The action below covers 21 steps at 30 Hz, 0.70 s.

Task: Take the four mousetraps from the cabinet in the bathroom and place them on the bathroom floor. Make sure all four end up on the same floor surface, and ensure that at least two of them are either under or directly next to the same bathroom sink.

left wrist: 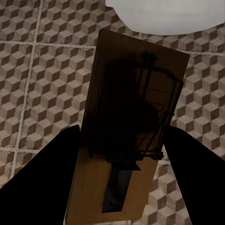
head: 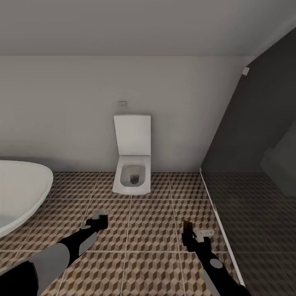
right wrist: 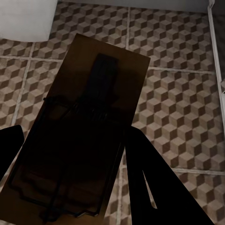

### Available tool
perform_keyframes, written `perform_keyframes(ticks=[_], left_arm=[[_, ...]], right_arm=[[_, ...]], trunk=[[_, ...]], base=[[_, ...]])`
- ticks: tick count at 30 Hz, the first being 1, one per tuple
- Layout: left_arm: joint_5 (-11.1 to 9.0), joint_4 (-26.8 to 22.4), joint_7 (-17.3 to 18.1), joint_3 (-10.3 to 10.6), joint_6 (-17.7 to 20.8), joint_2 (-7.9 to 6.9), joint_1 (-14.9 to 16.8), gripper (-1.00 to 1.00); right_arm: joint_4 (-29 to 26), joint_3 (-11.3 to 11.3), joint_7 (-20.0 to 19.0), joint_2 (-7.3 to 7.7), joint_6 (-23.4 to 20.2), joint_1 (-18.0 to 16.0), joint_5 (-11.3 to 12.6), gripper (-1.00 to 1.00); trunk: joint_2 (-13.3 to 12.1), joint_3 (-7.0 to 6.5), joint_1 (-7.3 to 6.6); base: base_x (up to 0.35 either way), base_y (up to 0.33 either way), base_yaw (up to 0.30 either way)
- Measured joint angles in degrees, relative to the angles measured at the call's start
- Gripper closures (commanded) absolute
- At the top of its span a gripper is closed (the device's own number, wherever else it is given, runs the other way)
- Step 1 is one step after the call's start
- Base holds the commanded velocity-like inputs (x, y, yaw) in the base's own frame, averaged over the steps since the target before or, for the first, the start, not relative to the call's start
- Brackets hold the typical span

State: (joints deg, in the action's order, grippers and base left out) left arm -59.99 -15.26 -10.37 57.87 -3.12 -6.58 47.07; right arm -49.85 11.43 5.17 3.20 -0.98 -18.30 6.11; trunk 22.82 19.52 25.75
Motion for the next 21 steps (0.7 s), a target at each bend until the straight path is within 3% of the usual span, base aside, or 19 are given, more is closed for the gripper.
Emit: perform_keyframes(ticks=[7, 13, 21], left_arm=[[-0.1, -0.1, 0.0, 0.0, -0.5, 0.10, 0.0, 1.00], [-0.1, 0.0, 0.0, 0.1, -5.7, 0.14, -0.2, 1.00], [-0.1, 0.0, 0.0, 0.1, -7.0, 0.22, -0.3, 1.00]], right_arm=[[0.0, 0.1, 0.0, -0.04, 0.0, 0.0, 0.0, 1.00], [0.0, 0.1, 0.0, 0.04, 0.0, 0.0, 0.0, 1.00], [0.0, 0.1, 0.0, 0.05, 0.0, 0.0, 0.0, 1.00]], trunk=[[0.0, 0.00, 0.00], [0.0, 0.00, 0.00], [0.0, 0.00, 0.00]], base=[[0.000, 0.000, 0.000], [0.000, 0.000, 0.000], [0.000, 0.000, 0.000]])
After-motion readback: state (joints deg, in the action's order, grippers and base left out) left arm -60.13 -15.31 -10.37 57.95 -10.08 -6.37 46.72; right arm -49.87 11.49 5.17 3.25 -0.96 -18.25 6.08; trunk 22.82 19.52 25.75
